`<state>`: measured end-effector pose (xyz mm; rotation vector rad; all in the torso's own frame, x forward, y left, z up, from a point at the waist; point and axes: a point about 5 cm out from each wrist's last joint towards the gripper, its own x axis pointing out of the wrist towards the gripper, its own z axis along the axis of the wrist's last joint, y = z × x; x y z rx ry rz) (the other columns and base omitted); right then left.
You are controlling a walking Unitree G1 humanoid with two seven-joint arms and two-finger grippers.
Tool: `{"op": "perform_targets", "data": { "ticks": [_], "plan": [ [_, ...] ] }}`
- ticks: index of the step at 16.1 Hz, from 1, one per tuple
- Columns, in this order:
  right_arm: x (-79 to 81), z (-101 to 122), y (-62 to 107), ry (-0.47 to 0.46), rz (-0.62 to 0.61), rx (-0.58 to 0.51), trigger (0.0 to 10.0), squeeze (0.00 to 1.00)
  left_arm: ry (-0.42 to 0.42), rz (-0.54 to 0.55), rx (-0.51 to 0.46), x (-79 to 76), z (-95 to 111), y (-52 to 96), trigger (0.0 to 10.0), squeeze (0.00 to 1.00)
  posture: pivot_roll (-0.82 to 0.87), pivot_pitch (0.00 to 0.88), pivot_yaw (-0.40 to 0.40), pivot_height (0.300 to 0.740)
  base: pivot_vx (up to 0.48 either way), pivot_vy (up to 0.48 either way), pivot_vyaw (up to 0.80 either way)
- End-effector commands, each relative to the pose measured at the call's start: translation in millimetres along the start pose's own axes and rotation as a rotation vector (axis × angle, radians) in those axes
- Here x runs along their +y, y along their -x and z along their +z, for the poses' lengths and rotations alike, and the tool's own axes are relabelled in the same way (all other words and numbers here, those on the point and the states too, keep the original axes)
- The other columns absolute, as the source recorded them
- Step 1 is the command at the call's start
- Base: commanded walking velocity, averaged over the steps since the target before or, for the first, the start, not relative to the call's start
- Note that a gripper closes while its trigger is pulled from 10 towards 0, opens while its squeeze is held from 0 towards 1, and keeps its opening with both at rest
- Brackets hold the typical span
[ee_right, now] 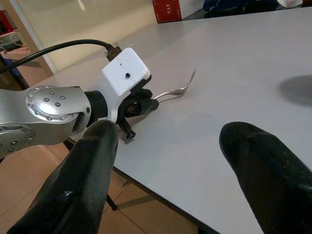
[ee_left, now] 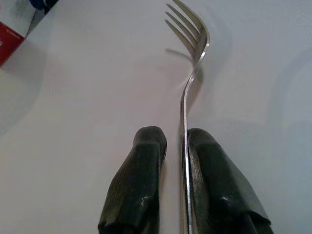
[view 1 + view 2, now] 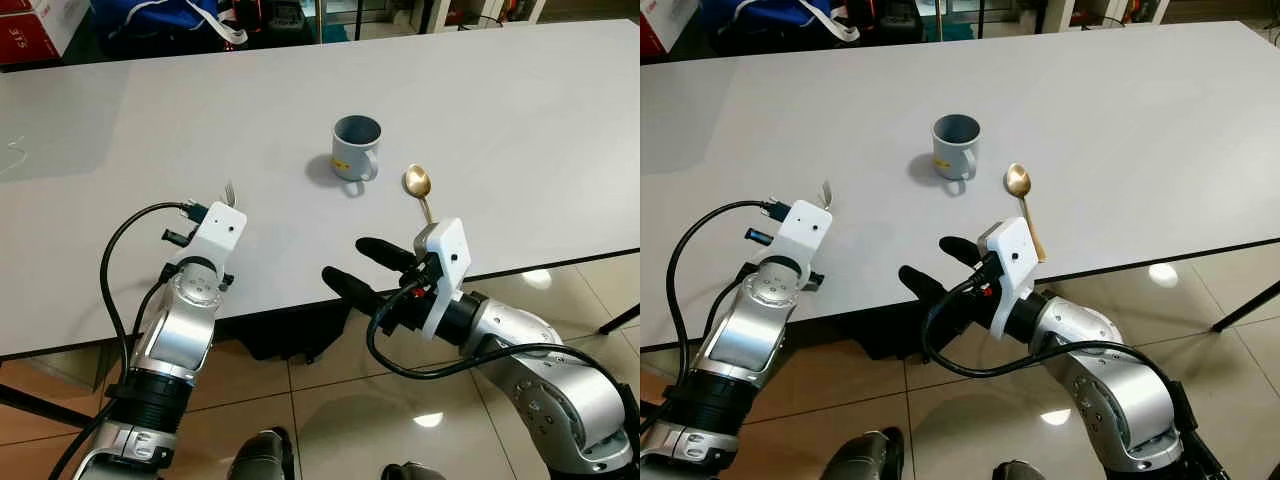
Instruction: Setting the table
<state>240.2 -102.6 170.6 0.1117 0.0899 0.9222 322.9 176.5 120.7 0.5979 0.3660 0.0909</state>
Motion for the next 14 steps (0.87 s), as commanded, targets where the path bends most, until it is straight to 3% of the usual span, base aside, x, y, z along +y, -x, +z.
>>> {"op": "perform_targets", "data": {
  "ticks": [1,6,8,9,11,12,14],
  "plan": [
    [-4.4,4,0.0,0.021,-0.003,-0.010,10.0,0.00,0.043,-0.001,0.001,5.1,5,0.2,10.0,1.00,0.03,0.103,0.056,0.740,0.000,0.000,0.00],
    [-9.5,6,-0.5,0.039,-0.012,-0.005,10.0,0.00,0.086,-0.022,0.010,5.1,9,0.2,10.0,1.00,0.04,0.101,0.055,0.740,0.000,0.000,0.00],
    [-12.2,7,-0.5,0.049,-0.022,-0.007,10.0,0.00,0.144,-0.048,-0.031,2.1,20,0.0,10.0,1.00,0.04,0.101,0.057,0.740,0.000,0.000,0.00],
    [-12.4,7,-0.2,0.050,-0.024,-0.009,10.0,0.00,0.192,-0.046,-0.086,3.8,29,1.1,10.0,0.00,0.04,0.101,0.057,0.740,0.000,0.000,0.00],
    [-10.3,8,1.3,0.047,-0.024,-0.015,10.0,0.00,0.260,0.021,-0.200,19.4,43,3.3,10.0,0.00,0.04,0.101,0.057,0.740,0.000,0.000,0.00],
    [-7.0,7,2.7,0.038,-0.026,-0.021,10.0,0.00,0.230,0.052,-0.255,29.5,47,2.7,10.0,0.00,0.04,0.101,0.057,0.740,0.000,0.000,0.00],
    [0.3,3,8.2,0.020,-0.066,-0.036,10.0,0.00,0.156,0.034,-0.267,44.0,42,0.0,10.0,0.00,0.02,0.099,0.052,0.740,0.000,0.000,0.00]
  ]
}}
